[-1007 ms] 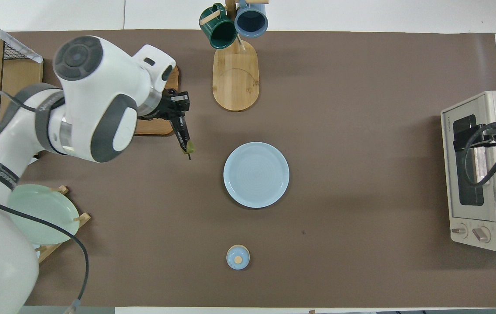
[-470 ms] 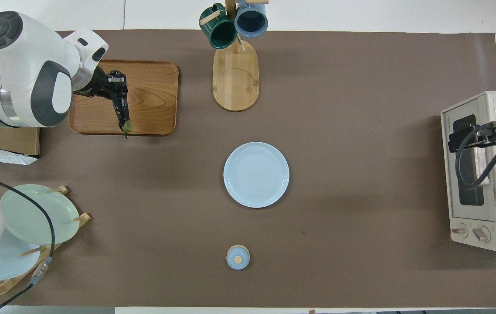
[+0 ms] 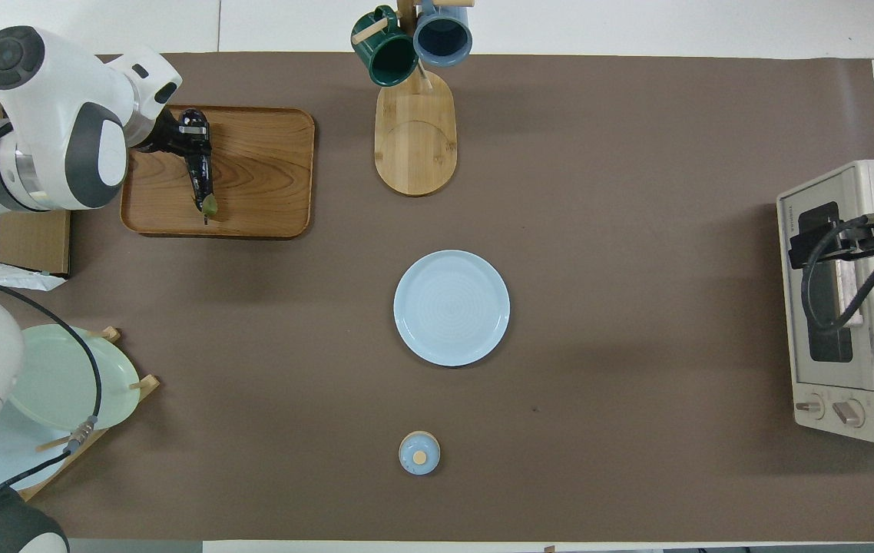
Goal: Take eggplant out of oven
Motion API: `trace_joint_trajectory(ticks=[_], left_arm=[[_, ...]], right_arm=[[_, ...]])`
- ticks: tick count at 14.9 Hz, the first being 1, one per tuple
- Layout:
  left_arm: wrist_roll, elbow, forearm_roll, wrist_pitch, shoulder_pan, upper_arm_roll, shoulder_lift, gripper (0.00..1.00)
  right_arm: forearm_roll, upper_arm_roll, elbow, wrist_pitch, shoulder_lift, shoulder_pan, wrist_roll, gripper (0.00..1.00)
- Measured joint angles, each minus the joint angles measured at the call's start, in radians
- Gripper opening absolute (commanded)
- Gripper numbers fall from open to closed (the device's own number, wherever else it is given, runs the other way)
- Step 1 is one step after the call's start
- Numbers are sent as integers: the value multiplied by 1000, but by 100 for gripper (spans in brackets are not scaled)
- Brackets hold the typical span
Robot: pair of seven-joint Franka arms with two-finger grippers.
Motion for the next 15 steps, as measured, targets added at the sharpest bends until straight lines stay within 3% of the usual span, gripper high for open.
trace_joint_trajectory(ticks=[6,15], left_arm=[[0,27,0,-82,1,-1,-34,100],[-25,24,0,-490,4,14,-349,100]], right_arm=[[0,0,0,0,0,0,0,100],[0,0,0,0,0,0,0,100]])
